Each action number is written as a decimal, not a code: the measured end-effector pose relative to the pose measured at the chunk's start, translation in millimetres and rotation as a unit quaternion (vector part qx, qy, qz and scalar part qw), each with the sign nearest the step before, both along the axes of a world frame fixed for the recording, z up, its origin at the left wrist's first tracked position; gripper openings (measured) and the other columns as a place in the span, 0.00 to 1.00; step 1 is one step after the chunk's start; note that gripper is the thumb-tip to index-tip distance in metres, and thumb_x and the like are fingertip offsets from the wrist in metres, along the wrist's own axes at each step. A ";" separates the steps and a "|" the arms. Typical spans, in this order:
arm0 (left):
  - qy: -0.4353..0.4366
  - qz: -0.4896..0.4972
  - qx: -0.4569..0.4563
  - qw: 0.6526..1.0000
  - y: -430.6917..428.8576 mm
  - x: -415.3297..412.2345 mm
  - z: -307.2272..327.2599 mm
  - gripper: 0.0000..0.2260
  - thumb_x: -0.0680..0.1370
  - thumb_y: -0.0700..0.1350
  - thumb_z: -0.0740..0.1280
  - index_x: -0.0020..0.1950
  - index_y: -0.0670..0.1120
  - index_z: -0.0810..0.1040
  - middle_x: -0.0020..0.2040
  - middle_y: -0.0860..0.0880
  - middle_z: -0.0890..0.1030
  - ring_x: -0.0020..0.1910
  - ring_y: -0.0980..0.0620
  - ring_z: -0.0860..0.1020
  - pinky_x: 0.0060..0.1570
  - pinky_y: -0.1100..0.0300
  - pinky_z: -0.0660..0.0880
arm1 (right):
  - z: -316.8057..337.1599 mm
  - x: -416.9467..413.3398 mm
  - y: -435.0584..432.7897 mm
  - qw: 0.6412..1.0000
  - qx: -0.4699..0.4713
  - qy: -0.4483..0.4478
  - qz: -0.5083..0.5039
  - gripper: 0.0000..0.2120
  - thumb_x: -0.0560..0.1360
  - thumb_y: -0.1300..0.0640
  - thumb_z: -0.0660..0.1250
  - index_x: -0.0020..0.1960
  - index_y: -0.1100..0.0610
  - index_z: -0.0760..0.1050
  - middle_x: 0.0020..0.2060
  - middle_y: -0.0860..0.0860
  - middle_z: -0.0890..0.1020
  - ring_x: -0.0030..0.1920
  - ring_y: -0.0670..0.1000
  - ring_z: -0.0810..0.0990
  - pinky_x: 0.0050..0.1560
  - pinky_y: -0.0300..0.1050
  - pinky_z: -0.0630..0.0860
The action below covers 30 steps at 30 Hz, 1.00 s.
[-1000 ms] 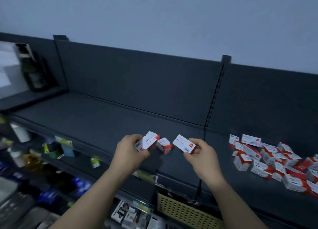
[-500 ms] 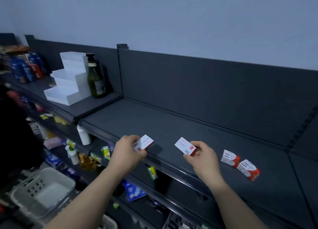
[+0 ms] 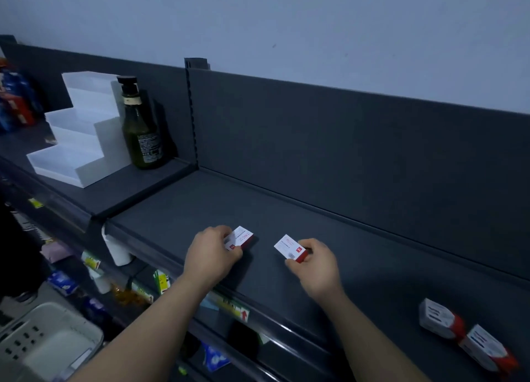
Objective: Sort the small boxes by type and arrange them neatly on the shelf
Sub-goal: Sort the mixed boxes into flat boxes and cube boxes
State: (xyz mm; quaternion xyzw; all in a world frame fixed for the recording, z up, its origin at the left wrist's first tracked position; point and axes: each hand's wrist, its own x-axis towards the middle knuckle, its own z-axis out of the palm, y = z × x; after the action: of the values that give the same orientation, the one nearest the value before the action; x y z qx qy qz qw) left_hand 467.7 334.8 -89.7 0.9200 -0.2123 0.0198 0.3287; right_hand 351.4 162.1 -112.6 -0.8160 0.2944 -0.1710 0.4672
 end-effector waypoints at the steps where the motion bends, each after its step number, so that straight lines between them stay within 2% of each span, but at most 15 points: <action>1: 0.001 -0.001 -0.001 1.000 -5.2 9.6 -4.7 0.04 0.69 0.46 0.67 0.39 0.46 0.75 0.36 0.50 0.77 0.37 0.49 0.75 0.31 0.59 0.66 | -3.0 8.8 -0.4 1.000 -0.004 0.003 -0.001 0.11 0.68 0.60 0.72 0.42 0.46 0.73 0.47 0.48 0.79 0.45 0.48 0.80 0.47 0.50 0.80; 4: 0.019 -0.007 -0.005 1.000 -17.3 32.4 -15.4 0.05 0.70 0.45 0.67 0.37 0.46 0.73 0.35 0.50 0.75 0.36 0.48 0.74 0.30 0.60 0.65 | -9.8 31.4 -0.1 0.999 -0.029 0.015 -0.014 0.09 0.67 0.57 0.73 0.44 0.49 0.75 0.46 0.46 0.78 0.44 0.48 0.79 0.49 0.49 0.78; 9: 0.030 -0.023 0.000 0.999 -27.9 63.1 -29.5 0.06 0.72 0.48 0.67 0.45 0.47 0.77 0.42 0.50 0.77 0.41 0.50 0.75 0.29 0.62 0.63 | -16.1 56.6 4.2 0.991 -0.125 0.036 -0.040 0.12 0.66 0.50 0.74 0.43 0.54 0.75 0.43 0.47 0.77 0.45 0.50 0.76 0.47 0.47 0.74; 14: 0.031 -0.060 0.012 0.998 -32.8 81.2 -31.9 0.13 0.73 0.55 0.69 0.47 0.46 0.76 0.45 0.49 0.76 0.45 0.49 0.75 0.38 0.58 0.68 | -9.4 70.6 16.9 0.978 -0.169 0.103 -0.072 0.19 0.63 0.37 0.70 0.42 0.51 0.73 0.41 0.45 0.77 0.45 0.49 0.76 0.47 0.47 0.74; 16: -0.009 -0.077 0.033 0.996 -32.3 82.4 -27.7 0.15 0.74 0.58 0.66 0.48 0.47 0.75 0.45 0.49 0.76 0.46 0.47 0.75 0.40 0.56 0.70 | -4.6 68.5 18.4 0.980 -0.151 0.101 -0.080 0.21 0.64 0.36 0.69 0.47 0.50 0.75 0.46 0.45 0.78 0.49 0.49 0.76 0.51 0.46 0.74; 19: -0.089 -0.116 0.046 0.988 -32.6 77.6 -14.5 0.15 0.76 0.57 0.63 0.54 0.47 0.77 0.50 0.48 0.78 0.50 0.44 0.75 0.45 0.55 0.70 | 3.4 54.0 11.9 0.974 -0.177 0.107 -0.092 0.26 0.72 0.40 0.67 0.64 0.54 0.73 0.60 0.48 0.77 0.62 0.51 0.73 0.61 0.45 0.70; 21: -0.117 -0.160 0.042 0.979 -35.8 71.2 -4.5 0.16 0.77 0.54 0.63 0.62 0.49 0.76 0.57 0.49 0.78 0.54 0.46 0.75 0.51 0.54 0.69 | 11.2 36.0 6.8 0.967 -0.203 0.112 -0.107 0.26 0.76 0.45 0.65 0.70 0.55 0.69 0.67 0.50 0.73 0.67 0.51 0.70 0.67 0.43 0.66; 25: -0.147 -0.247 0.018 0.958 -47.5 50.7 11.6 0.16 0.78 0.50 0.63 0.64 0.48 0.76 0.60 0.51 0.78 0.57 0.47 0.74 0.56 0.56 0.68 | 25.2 -9.8 3.9 0.951 -0.243 0.114 -0.154 0.23 0.78 0.51 0.63 0.70 0.58 0.68 0.67 0.52 0.73 0.67 0.51 0.71 0.66 0.38 0.62; 27: -0.174 -0.285 0.020 0.942 -55.8 37.1 16.7 0.13 0.77 0.50 0.64 0.59 0.46 0.78 0.55 0.50 0.80 0.54 0.46 0.76 0.54 0.55 0.70 | 30.3 -34.3 5.5 0.939 -0.259 0.127 -0.188 0.22 0.78 0.51 0.63 0.70 0.59 0.69 0.66 0.52 0.75 0.66 0.51 0.72 0.65 0.38 0.63; 30: -0.211 -0.338 0.020 0.917 -70.8 10.4 19.2 0.12 0.74 0.50 0.68 0.51 0.44 0.81 0.46 0.47 0.83 0.44 0.44 0.79 0.45 0.51 0.75 | 35.9 -72.5 9.1 0.921 -0.260 0.156 -0.244 0.21 0.77 0.51 0.64 0.67 0.58 0.71 0.63 0.53 0.77 0.64 0.53 0.74 0.63 0.44 0.68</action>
State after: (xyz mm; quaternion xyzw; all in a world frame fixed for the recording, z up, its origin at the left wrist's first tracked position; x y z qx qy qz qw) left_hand 478.1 264.0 -70.5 0.7744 -0.5753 0.0969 0.2447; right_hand 278.9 171.3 -76.6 -0.8280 0.4986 -0.2210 0.1302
